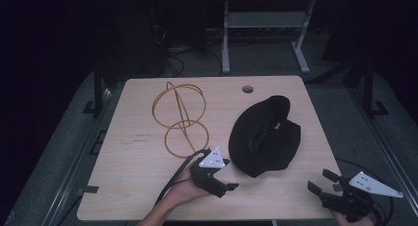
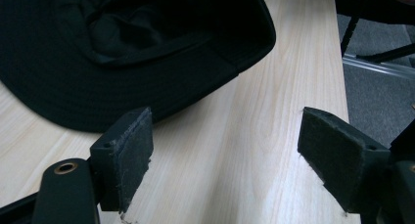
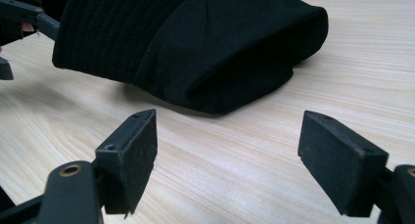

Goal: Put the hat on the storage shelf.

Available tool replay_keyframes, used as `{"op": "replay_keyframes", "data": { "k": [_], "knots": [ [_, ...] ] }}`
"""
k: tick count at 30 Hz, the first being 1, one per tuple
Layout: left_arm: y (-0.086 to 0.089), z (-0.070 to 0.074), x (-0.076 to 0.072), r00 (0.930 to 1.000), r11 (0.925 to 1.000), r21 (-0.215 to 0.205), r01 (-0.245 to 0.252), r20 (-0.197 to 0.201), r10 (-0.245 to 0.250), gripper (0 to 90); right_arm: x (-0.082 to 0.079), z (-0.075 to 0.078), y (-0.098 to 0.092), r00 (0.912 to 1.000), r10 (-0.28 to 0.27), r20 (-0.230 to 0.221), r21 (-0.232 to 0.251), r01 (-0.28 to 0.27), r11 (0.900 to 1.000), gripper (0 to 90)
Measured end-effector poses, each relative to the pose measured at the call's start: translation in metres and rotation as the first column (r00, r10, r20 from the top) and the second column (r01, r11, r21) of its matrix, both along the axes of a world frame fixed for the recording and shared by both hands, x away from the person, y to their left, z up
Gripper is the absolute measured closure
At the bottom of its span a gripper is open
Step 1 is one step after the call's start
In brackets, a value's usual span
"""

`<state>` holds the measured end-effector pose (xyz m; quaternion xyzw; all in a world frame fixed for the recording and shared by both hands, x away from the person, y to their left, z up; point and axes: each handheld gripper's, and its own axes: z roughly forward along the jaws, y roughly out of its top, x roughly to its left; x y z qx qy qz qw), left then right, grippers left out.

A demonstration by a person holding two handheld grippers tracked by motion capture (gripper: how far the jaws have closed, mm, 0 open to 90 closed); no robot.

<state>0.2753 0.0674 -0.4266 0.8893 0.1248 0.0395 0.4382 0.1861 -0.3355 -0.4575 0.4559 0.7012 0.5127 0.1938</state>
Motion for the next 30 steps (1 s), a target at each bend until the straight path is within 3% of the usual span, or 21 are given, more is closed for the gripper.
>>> {"op": "replay_keyframes", "data": {
  "k": [7, 21, 22, 24, 25, 30],
  "knots": [
    [-0.020, -0.003, 0.006, 0.9999, 0.9996, 0.027, 0.005, 0.014, -0.005, 25.4, 0.000, 0.000, -0.001, 1.0000, 0.002, 0.002, 0.005, -0.002, 1.000, 21.9],
    [-0.043, -0.013, 0.016, 0.9993, 0.9966, 0.082, 0.000, 0.038, -0.003, 33.3, 0.001, 0.001, -0.001, 1.0000, 0.003, 0.007, 0.012, -0.003, 1.000, 21.9],
    [-0.043, -0.012, 0.016, 0.9991, 0.9967, 0.081, 0.006, 0.042, -0.010, 39.7, 0.001, 0.001, -0.001, 1.0000, 0.002, 0.007, 0.019, -0.002, 1.000, 21.9],
    [-0.045, -0.011, 0.016, 0.9986, 0.9971, 0.076, 0.007, 0.051, -0.010, 41.8, 0.002, 0.001, -0.001, 1.0000, 0.001, 0.008, 0.020, -0.002, 1.000, 21.9],
    [-0.046, -0.010, 0.016, 0.9981, 0.9974, 0.069, 0.017, 0.058, -0.021, 48.4, 0.002, 0.002, -0.001, 1.0000, -0.007, 0.005, 0.017, 0.007, 1.000, 21.9],
    [-0.046, -0.007, 0.015, 0.9960, 0.9984, 0.052, 0.022, 0.085, -0.026, 58.4, 0.005, 0.003, 0.001, 0.9999, -0.006, 0.009, 0.033, 0.005, 0.999, 21.8]
  ]
}}
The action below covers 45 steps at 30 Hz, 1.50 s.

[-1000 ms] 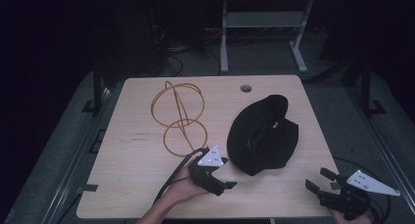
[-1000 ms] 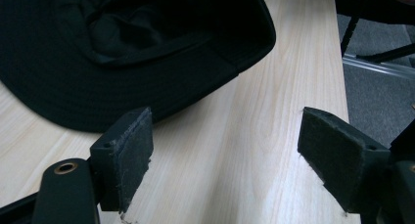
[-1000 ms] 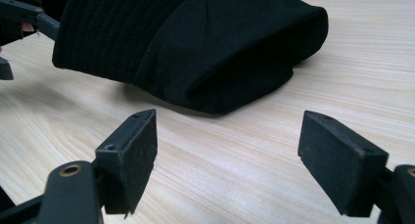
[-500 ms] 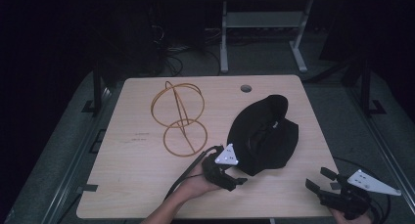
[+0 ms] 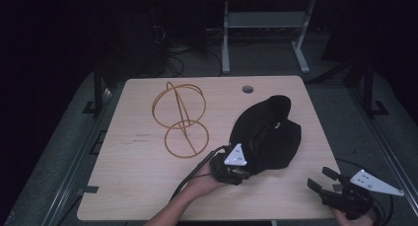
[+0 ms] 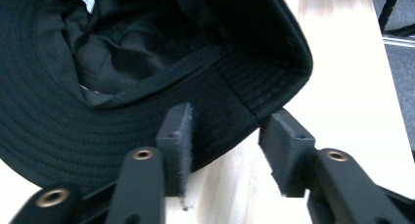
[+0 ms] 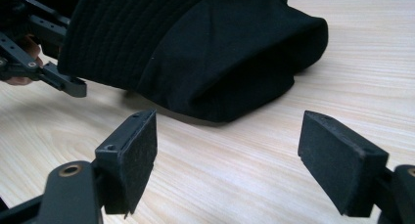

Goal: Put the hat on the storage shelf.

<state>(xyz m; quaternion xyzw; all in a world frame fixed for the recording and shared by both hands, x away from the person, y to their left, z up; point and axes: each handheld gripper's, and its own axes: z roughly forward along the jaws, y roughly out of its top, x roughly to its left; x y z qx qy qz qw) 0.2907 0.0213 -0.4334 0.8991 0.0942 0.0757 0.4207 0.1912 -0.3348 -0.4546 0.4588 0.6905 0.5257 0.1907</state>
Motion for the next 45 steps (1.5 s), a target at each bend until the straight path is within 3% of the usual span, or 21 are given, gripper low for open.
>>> {"op": "replay_keyframes", "data": {
  "k": [4, 9, 14, 20, 27, 34, 45],
  "knots": [
    [0.002, 0.005, -0.001, 0.9998, 0.9997, -0.024, 0.002, 0.022, -0.001, 69.9, 0.007, 0.002, 0.004, 0.9999, 0.002, -0.013, 0.020, -0.002, 1.000, 21.9],
    [0.003, 0.005, -0.002, 0.9994, 0.9996, -0.029, 0.007, 0.033, -0.006, 75.6, 0.014, 0.004, 0.008, 0.9998, 0.013, -0.017, 0.018, -0.013, 1.000, 22.0],
    [0.004, 0.006, -0.003, 0.9988, 0.9991, -0.033, 0.024, 0.042, -0.023, 83.0, 0.023, 0.008, 0.009, 0.9995, 0.015, -0.027, 0.047, -0.014, 0.999, 22.0],
    [0.006, 0.007, -0.005, 0.9983, 0.9983, -0.037, 0.045, 0.039, -0.043, 84.0, 0.036, 0.011, 0.007, 0.9990, 0.007, -0.043, 0.101, -0.003, 0.995, 22.2],
    [0.010, 0.005, -0.009, 0.9976, 0.9971, -0.047, 0.060, 0.037, -0.058, 84.0, 0.048, 0.012, 0.008, 0.9973, 0.003, -0.074, 0.131, 0.007, 0.991, 22.7],
    [0.011, 0.004, -0.012, 0.9963, 0.9963, -0.037, 0.077, 0.039, -0.076, 83.9, 0.062, 0.014, 0.009, 0.9956, -0.007, -0.094, 0.213, 0.027, 0.977, 24.7],
    [0.010, 0.003, -0.013, 0.9953, 0.9955, -0.034, 0.089, 0.042, -0.088, 83.9, 0.088, 0.008, 0.015, 0.9875, -0.008, -0.158, 0.282, 0.053, 0.958, 26.2]
  ]
}}
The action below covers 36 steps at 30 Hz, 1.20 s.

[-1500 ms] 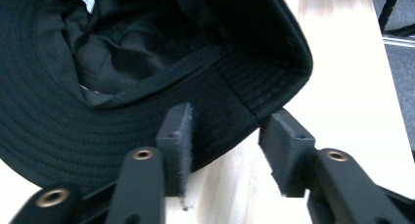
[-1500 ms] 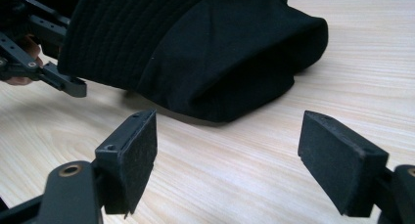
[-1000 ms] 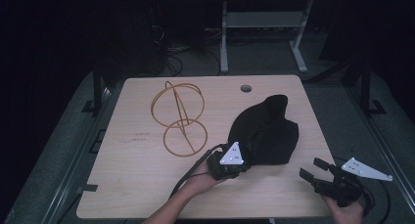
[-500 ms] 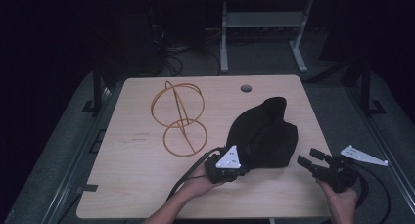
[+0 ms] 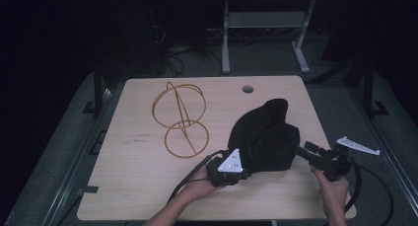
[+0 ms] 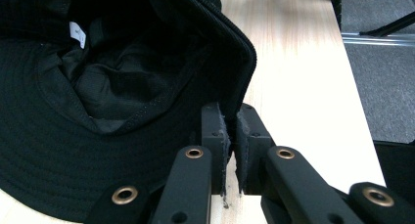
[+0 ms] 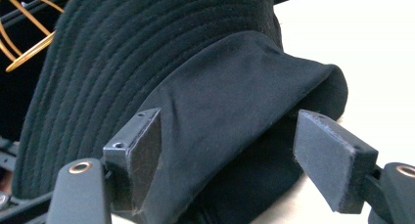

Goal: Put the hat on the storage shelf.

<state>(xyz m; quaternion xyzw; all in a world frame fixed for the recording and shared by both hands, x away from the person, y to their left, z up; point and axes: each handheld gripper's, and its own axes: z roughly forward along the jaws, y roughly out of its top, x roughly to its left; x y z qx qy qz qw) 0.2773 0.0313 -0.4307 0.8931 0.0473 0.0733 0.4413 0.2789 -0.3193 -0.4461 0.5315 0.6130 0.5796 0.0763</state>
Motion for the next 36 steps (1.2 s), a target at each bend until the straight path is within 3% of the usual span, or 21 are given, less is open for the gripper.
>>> {"op": "replay_keyframes", "data": {
  "k": [5, 11, 13, 14, 18, 19, 20, 23, 27, 36],
  "knots": [
    [0.000, -0.001, 0.000, 1.0000, 1.0000, -0.003, 0.003, -0.003, -0.003, 83.9, 0.011, -0.008, -0.001, 0.9985, -0.016, -0.052, 0.040, 0.018, 0.999, 29.2],
    [0.000, -0.001, 0.000, 1.0000, 1.0000, 0.000, 0.006, -0.001, -0.006, 83.9, 0.017, -0.012, 0.002, 0.9973, 0.004, -0.074, 0.084, 0.002, 0.996, 37.2],
    [0.000, -0.001, 0.001, 0.9999, 0.9999, 0.005, 0.010, 0.001, -0.010, 83.9, 0.019, -0.014, 0.003, 0.9966, 0.003, -0.082, 0.106, 0.005, 0.994, 42.3],
    [-0.001, -0.001, 0.000, 0.9999, 0.9999, 0.000, 0.011, -0.002, -0.011, 83.9, 0.021, -0.015, 0.003, 0.9954, -0.004, -0.095, 0.132, 0.017, 0.991, 49.8],
    [-0.002, -0.002, 0.000, 0.9999, 0.9998, 0.008, 0.017, -0.001, -0.017, 83.9, 0.024, -0.016, 0.005, 0.9947, -0.015, -0.102, 0.153, 0.030, 0.988, 57.2],
    [-0.003, -0.002, -0.001, 0.9998, 0.9998, 0.007, 0.018, 0.000, -0.018, 83.9, 0.025, -0.017, 0.006, 0.9948, -0.009, -0.101, 0.162, 0.026, 0.986, 65.1],
    [-0.003, -0.002, -0.001, 0.9998, 0.9998, 0.007, 0.018, 0.000, -0.018, 83.9, 0.025, -0.017, 0.006, 0.9948, -0.009, -0.101, 0.162, 0.026, 0.986, 65.1],
    [-0.003, -0.002, -0.001, 0.9998, 0.9997, 0.012, 0.019, 0.005, -0.019, 83.8, 0.027, -0.018, 0.010, 0.9941, 0.001, -0.109, 0.188, 0.020, 0.982, 78.9],
    [-0.003, -0.003, -0.001, 0.9998, 0.9997, 0.017, 0.017, 0.001, -0.017, 82.8, 0.028, -0.019, 0.015, 0.9943, 0.003, -0.107, 0.163, 0.015, 0.986, 87.7],
    [-0.002, 0.000, -0.002, 1.0000, 1.0000, 0.010, 0.000, -0.007, 0.000, 77.9, 0.023, -0.013, 0.014, 0.9972, -0.007, -0.074, 0.168, 0.019, 0.986, 88.4]
  ]
}}
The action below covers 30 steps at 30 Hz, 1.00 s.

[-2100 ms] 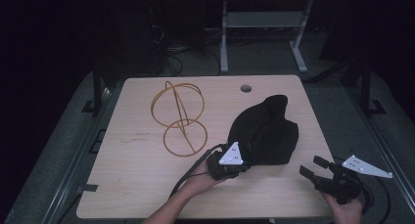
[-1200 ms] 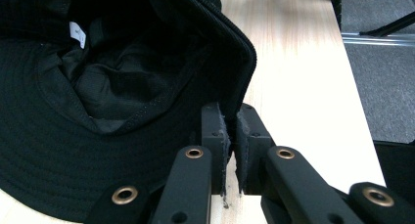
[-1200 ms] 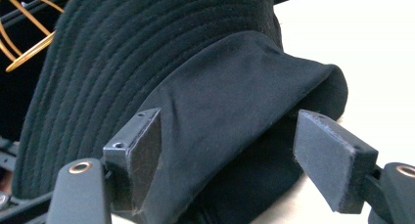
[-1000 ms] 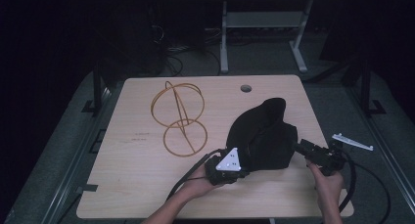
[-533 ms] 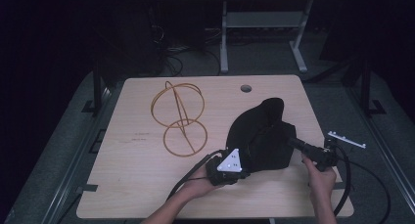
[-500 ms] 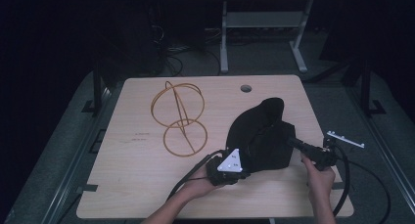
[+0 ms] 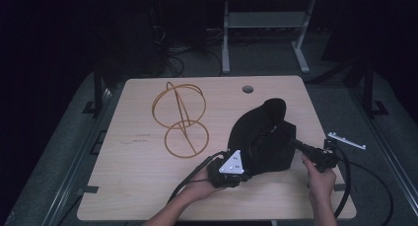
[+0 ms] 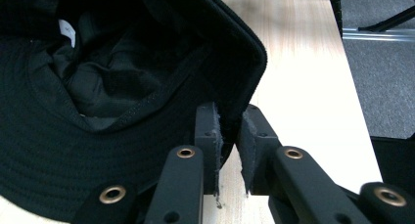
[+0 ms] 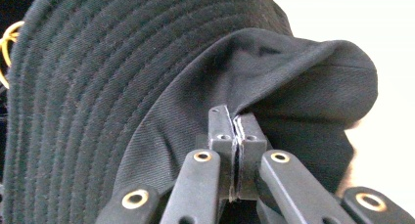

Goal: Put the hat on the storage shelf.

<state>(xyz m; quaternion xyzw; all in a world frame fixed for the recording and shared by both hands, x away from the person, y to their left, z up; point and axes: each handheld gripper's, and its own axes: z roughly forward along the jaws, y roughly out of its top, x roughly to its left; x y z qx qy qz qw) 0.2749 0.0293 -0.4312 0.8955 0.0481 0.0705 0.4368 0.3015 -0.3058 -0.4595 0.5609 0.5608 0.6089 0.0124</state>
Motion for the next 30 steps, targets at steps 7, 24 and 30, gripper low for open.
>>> {"op": "replay_keyframes", "data": {
  "k": [7, 24, 30],
  "knots": [
    [0.000, 0.000, -0.002, 1.0000, 0.9999, 0.012, -0.005, -0.007, 0.005, 72.2, -0.003, 0.002, -0.001, 0.9997, -0.010, 0.023, 0.033, 0.009, 0.999, 88.6],
    [0.025, 0.001, -0.005, 0.9980, 0.9983, 0.008, -0.057, -0.029, 0.057, 60.6, -0.008, 0.016, -0.008, 0.9971, -0.010, 0.075, 0.102, 0.002, 0.995, 88.7],
    [0.034, 0.002, -0.006, 0.9969, 0.9976, 0.006, -0.069, -0.037, 0.069, 58.4, -0.008, 0.036, -0.005, 0.9929, 0.009, 0.118, 0.069, -0.017, 0.997, 88.8]
  ]
}}
